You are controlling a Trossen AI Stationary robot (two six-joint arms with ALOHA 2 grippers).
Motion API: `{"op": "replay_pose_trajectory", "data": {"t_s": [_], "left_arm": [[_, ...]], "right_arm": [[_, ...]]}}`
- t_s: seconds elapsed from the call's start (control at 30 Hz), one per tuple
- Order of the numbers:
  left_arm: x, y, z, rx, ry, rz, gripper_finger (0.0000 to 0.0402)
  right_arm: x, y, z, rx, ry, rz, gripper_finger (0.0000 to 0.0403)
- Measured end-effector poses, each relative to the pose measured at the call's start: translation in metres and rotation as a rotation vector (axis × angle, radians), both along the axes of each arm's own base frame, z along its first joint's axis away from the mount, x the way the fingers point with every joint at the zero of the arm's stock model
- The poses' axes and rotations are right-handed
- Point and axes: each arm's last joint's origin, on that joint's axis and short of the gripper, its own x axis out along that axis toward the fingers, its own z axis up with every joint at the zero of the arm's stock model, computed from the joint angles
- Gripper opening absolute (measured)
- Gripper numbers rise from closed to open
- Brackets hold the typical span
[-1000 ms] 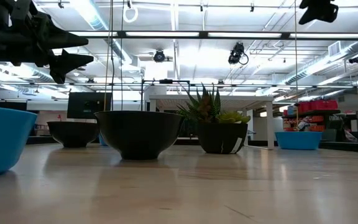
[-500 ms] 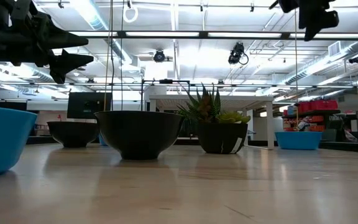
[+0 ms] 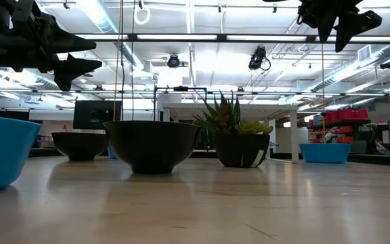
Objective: Pick & Place Mini bowls
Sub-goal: Put the top right blue bowl on the shelf
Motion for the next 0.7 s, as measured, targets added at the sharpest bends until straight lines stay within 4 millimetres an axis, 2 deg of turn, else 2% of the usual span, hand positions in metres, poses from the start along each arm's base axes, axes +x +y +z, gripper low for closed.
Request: {"op": "replay_pose_trajectory", "data": {"t_s": [0.2, 0.7], "left_arm": [[0.000, 0.000, 0.000, 0.000, 0.000, 0.000, 0.0245], [0.000, 0.000, 0.000, 0.000, 0.000, 0.000, 0.0245]], "right_arm": [[-0.001, -0.005, 0.000, -0.006, -0.003, -0.014, 0.0206], [-0.018, -0.049, 0.000, -0.101, 0.000, 0.025, 0.0206]]}}
